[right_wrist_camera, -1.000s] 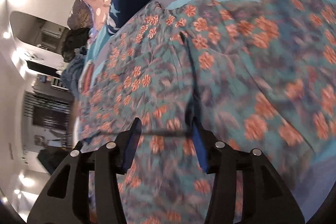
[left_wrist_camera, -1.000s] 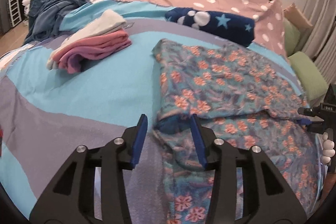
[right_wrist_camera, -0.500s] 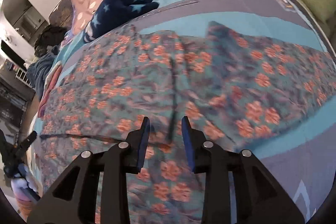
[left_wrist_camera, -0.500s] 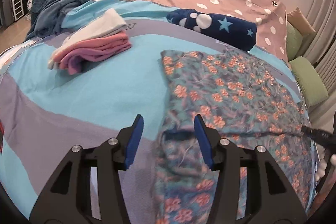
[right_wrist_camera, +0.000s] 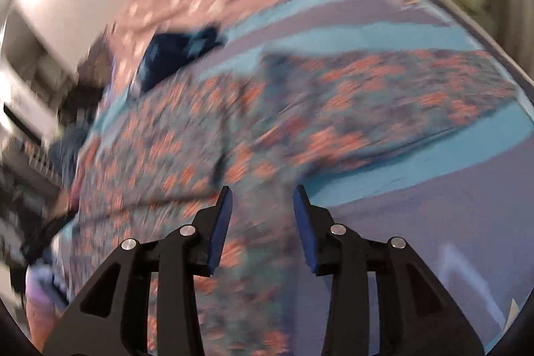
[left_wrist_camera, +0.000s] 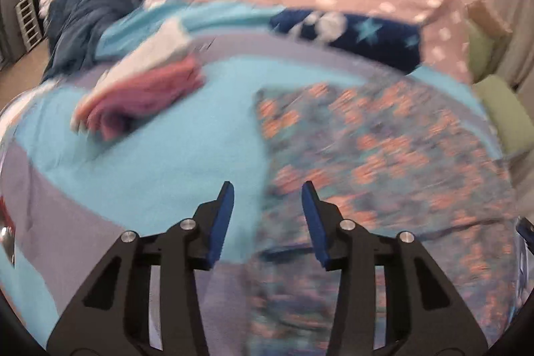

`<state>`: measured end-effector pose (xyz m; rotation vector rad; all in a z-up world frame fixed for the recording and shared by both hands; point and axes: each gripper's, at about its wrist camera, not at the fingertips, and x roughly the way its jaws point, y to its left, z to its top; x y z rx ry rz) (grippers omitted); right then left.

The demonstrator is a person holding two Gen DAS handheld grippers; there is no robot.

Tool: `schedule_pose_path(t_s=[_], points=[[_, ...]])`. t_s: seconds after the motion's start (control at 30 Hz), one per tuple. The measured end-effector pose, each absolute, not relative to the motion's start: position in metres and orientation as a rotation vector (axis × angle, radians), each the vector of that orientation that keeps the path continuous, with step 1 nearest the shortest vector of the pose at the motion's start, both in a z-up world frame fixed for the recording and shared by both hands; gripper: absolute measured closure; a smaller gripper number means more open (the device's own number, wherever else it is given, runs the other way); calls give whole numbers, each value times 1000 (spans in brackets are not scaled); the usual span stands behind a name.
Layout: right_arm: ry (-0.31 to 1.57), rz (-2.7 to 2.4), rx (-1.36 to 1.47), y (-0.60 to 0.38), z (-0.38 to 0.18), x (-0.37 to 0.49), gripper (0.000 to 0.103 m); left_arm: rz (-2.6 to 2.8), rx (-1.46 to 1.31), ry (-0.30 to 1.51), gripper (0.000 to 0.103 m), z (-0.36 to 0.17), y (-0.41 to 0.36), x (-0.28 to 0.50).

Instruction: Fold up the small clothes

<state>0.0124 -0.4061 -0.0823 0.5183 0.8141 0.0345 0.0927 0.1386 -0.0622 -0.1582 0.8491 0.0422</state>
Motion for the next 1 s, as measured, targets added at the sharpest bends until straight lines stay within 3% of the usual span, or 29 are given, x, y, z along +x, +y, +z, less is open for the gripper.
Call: schedule_pose_path(t_s=[0.17,0.4,0.53,0.83,0.93,1.0], points=[[748,-180,773,-493,-98,3,63,-144,-87,766,60,-35,85,90],[759,-334,1063,-590,-150,-3,62,-278,-101,815,58,-59,25,106],[742,-359,1132,-616,-164,8,62,-294,-88,855,48,-72,5,121],[650,-427,1240,-658,-192,38,63,-300,11,952,46,-101,-20,140],[640,-456,1244,-668,-198,44,73,-306,17,963,44,-105,-21,142],[638,-467,1246,-673,-203,47,92,-309,27,965,42,-107,-23,143]])
